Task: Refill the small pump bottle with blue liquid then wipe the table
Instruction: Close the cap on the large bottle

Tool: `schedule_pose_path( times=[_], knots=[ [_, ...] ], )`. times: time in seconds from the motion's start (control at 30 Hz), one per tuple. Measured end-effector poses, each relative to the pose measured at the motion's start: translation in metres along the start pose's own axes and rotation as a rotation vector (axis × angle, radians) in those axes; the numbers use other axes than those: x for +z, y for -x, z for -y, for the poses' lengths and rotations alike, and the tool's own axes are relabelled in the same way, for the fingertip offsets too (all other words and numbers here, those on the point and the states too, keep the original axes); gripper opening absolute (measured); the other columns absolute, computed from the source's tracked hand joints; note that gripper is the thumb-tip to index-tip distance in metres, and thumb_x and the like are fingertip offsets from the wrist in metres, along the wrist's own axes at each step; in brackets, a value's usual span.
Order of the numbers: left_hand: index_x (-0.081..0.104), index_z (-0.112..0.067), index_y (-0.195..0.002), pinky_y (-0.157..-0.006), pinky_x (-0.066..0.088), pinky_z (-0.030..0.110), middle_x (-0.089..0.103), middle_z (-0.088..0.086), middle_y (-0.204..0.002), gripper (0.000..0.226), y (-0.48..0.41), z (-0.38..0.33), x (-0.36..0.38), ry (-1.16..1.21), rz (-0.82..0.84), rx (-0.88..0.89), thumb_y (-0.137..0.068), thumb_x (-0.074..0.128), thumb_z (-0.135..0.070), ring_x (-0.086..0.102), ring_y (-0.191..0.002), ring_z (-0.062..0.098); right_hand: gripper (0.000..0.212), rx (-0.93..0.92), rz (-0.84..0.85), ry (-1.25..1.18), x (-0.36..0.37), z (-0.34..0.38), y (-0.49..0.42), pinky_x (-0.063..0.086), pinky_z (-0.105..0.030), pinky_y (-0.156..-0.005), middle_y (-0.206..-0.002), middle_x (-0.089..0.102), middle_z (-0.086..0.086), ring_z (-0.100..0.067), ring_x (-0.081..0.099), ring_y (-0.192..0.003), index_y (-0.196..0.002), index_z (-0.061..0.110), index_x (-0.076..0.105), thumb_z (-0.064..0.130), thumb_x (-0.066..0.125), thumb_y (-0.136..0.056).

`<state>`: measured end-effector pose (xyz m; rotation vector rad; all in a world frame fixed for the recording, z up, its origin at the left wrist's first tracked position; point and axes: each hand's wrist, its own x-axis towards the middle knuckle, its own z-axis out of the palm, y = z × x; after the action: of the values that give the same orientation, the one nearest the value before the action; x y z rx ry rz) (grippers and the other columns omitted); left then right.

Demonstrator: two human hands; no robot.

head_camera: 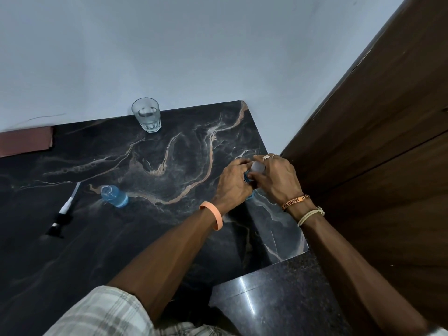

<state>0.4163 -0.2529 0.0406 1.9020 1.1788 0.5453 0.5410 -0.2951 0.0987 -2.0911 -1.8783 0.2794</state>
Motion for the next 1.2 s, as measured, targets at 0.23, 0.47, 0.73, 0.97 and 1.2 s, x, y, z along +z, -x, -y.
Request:
schedule_pose_path(
  times=[0.23, 0.47, 0.73, 0.97, 1.2],
  knots=[
    [0.068, -0.025, -0.123, -0.101, 0.047, 0.030, 0.056, -0.002, -0.136, 0.046, -0.001, 0.000, 0.001, -0.011, -0.021, -0.002, -0.079, 0.081, -0.026, 0.054, -0.125, 0.018, 0.030, 0.051, 0.017, -0.010, 0.000, 0.002, -0.004, 0.046, -0.029, -0.082, -0.107, 0.067, -0.008, -0.024, 0.062, -0.097, -0.112, 0.017, 0.071, 0.028, 0.070, -0.084],
    [0.068, -0.024, -0.124, -0.103, 0.048, 0.034, 0.056, -0.003, -0.137, 0.048, -0.002, 0.000, 0.001, -0.006, -0.032, -0.010, -0.079, 0.081, -0.030, 0.054, -0.125, 0.018, 0.028, -0.031, -0.017, 0.046, 0.003, 0.001, -0.001, 0.052, -0.036, -0.078, -0.103, 0.070, -0.013, -0.030, 0.065, -0.095, -0.113, 0.012, 0.070, 0.011, 0.062, -0.086],
    [0.067, -0.020, -0.124, -0.102, 0.049, 0.032, 0.057, 0.000, -0.134, 0.050, -0.004, -0.001, 0.001, 0.013, -0.017, -0.020, -0.077, 0.083, -0.028, 0.056, -0.121, 0.018, 0.039, -0.020, 0.063, -0.007, 0.001, 0.001, -0.005, 0.052, -0.031, -0.084, -0.110, 0.068, -0.009, -0.025, 0.064, -0.101, -0.114, 0.016, 0.070, -0.001, 0.063, -0.080],
    [0.068, -0.020, -0.122, -0.099, 0.051, 0.032, 0.058, -0.001, -0.133, 0.049, -0.002, -0.002, -0.002, 0.025, -0.014, -0.014, -0.076, 0.084, -0.028, 0.056, -0.120, 0.017, 0.037, -0.050, 0.068, -0.045, 0.001, -0.004, -0.008, 0.050, -0.028, -0.080, -0.106, 0.069, -0.007, -0.023, 0.064, -0.097, -0.119, 0.022, 0.068, 0.011, 0.066, -0.084],
    [0.067, -0.020, -0.124, -0.097, 0.048, 0.028, 0.057, -0.001, -0.134, 0.049, -0.002, -0.003, -0.002, 0.000, -0.011, -0.021, -0.078, 0.083, -0.028, 0.057, -0.119, 0.018, 0.029, -0.160, 0.089, 0.156, 0.008, -0.004, -0.010, 0.049, -0.027, -0.072, -0.101, 0.065, -0.005, -0.026, 0.064, -0.092, -0.105, 0.018, 0.070, 0.005, 0.064, -0.080]
  ],
)
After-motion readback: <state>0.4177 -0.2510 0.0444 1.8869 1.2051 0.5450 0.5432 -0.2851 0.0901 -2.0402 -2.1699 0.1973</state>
